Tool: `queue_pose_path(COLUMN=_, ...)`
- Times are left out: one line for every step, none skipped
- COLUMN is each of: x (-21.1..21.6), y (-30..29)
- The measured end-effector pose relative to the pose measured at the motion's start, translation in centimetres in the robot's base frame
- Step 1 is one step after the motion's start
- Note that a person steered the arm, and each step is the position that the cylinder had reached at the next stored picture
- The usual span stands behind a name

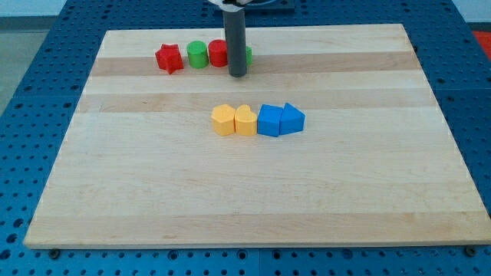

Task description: Move your arm to the bottom left of the red star

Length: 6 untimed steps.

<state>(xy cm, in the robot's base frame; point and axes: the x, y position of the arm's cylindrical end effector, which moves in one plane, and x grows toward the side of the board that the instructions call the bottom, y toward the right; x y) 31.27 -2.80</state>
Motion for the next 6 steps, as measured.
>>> queue_pose_path(x=-0.3, y=0.5)
queue_pose_path(x=1.9, y=-1.1)
queue_pose_path(x=3.1, y=-7.7)
queue_pose_path(x=3.1, y=-15.5)
queue_pose_path(x=3.0, y=-19.6)
queue_pose_path(x=2.6, y=-19.4)
